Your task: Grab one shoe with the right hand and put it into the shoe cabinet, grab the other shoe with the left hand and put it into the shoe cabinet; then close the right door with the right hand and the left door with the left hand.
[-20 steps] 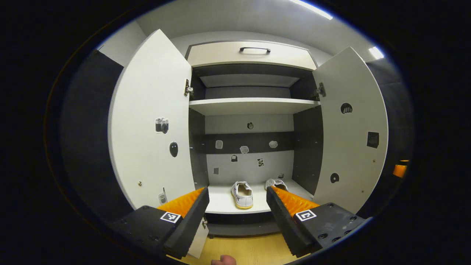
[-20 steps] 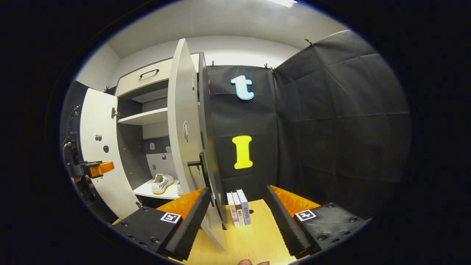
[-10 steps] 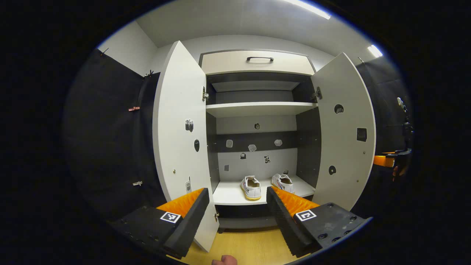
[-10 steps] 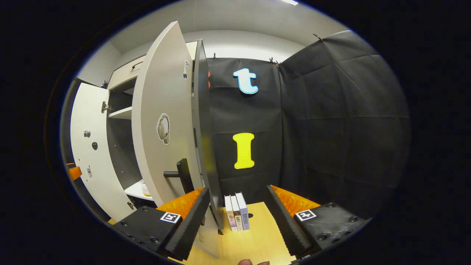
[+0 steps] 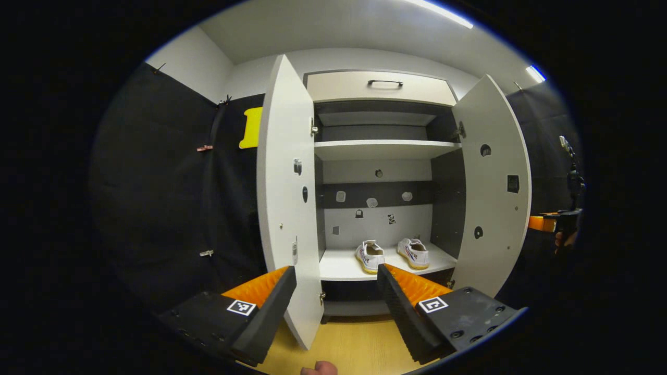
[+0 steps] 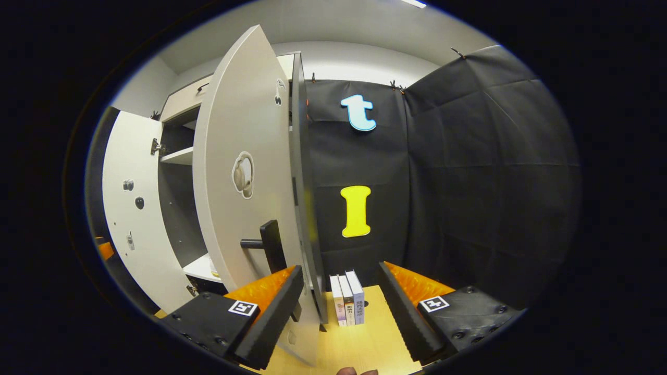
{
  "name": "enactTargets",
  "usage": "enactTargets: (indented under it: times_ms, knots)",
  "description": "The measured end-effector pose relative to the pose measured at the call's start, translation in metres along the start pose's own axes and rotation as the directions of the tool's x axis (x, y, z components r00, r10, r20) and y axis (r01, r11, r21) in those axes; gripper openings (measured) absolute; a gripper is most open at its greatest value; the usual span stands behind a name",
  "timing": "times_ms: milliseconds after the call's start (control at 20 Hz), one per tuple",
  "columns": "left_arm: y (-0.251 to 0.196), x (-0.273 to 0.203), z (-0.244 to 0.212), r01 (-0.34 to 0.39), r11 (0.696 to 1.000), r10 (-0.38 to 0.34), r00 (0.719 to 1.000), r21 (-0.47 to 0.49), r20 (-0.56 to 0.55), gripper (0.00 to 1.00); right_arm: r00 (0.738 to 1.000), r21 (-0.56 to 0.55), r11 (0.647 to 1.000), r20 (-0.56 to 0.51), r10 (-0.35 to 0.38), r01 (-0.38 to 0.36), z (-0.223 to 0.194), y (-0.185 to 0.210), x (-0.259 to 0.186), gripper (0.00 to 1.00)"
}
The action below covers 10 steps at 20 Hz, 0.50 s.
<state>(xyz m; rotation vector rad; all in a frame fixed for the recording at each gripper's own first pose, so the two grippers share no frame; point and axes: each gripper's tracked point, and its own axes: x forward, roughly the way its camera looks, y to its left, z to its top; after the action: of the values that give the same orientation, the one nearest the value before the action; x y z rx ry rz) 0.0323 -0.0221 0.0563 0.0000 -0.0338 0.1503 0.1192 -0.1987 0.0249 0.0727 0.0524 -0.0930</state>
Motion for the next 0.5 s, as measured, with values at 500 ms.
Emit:
enactTargets:
  times_ms: [500]
  knots:
    - [0.081, 0.001, -0.006, -0.107, 0.994, 0.106, 0.994, -0.021, -0.025, 0.97, 0.968, -0.002, 0.969, -0.044, 0.246, -0.246, -0.03, 0.171, -0.007, 0.98]
